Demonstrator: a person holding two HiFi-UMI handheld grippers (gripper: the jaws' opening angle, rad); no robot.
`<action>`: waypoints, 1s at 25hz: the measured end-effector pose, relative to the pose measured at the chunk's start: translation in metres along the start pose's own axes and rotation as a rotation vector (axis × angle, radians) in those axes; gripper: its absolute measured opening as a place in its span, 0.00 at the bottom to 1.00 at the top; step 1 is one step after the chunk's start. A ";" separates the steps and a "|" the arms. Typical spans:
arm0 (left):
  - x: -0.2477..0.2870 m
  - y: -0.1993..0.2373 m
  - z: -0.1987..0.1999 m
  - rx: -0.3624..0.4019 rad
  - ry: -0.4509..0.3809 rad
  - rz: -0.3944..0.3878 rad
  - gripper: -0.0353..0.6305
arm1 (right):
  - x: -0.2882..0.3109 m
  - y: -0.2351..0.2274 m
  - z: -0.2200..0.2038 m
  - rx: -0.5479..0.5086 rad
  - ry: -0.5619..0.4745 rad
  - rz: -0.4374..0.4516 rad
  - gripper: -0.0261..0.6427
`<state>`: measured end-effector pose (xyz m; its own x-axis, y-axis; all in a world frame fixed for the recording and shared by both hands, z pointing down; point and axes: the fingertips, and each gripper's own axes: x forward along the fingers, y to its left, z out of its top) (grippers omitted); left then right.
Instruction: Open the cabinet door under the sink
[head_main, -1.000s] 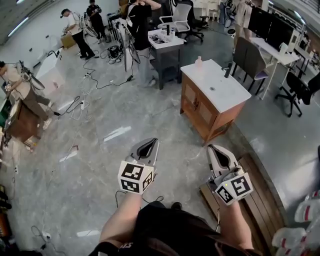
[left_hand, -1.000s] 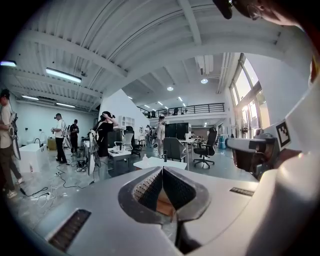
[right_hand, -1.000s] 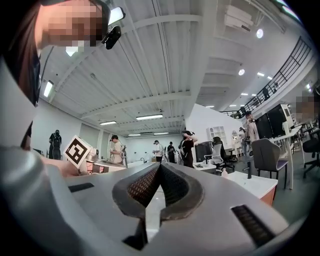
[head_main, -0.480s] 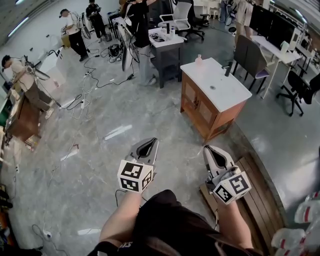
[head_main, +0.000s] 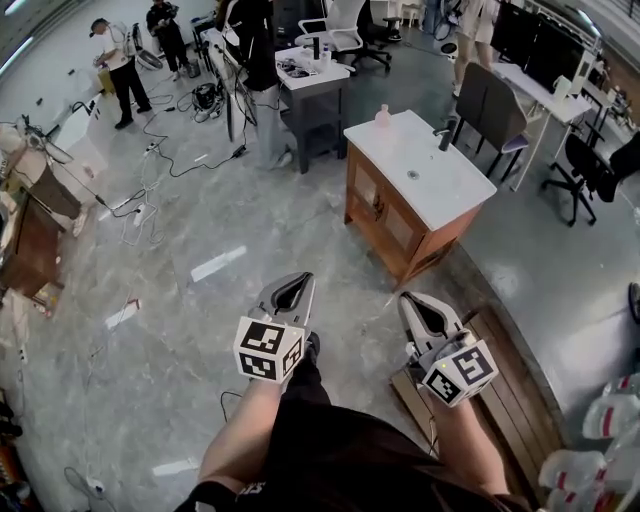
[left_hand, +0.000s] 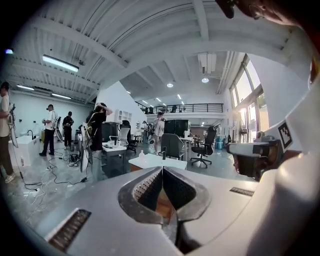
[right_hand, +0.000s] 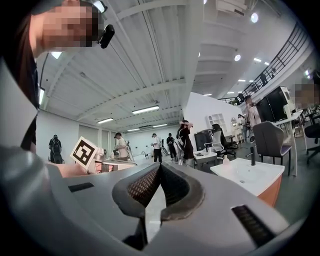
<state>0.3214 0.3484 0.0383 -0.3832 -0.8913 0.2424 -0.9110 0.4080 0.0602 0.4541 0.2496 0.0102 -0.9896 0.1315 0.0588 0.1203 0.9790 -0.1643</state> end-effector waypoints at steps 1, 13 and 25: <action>0.013 0.010 0.001 0.000 0.001 -0.007 0.08 | 0.012 -0.009 0.000 0.000 0.003 -0.007 0.06; 0.176 0.169 0.030 0.021 0.030 -0.106 0.08 | 0.206 -0.106 0.008 0.043 0.054 -0.113 0.06; 0.283 0.253 0.024 0.020 0.097 -0.209 0.08 | 0.328 -0.164 -0.011 0.113 0.101 -0.186 0.06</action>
<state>-0.0209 0.1942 0.0989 -0.1700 -0.9326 0.3184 -0.9723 0.2113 0.0998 0.1109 0.1336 0.0674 -0.9803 -0.0295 0.1955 -0.0790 0.9648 -0.2507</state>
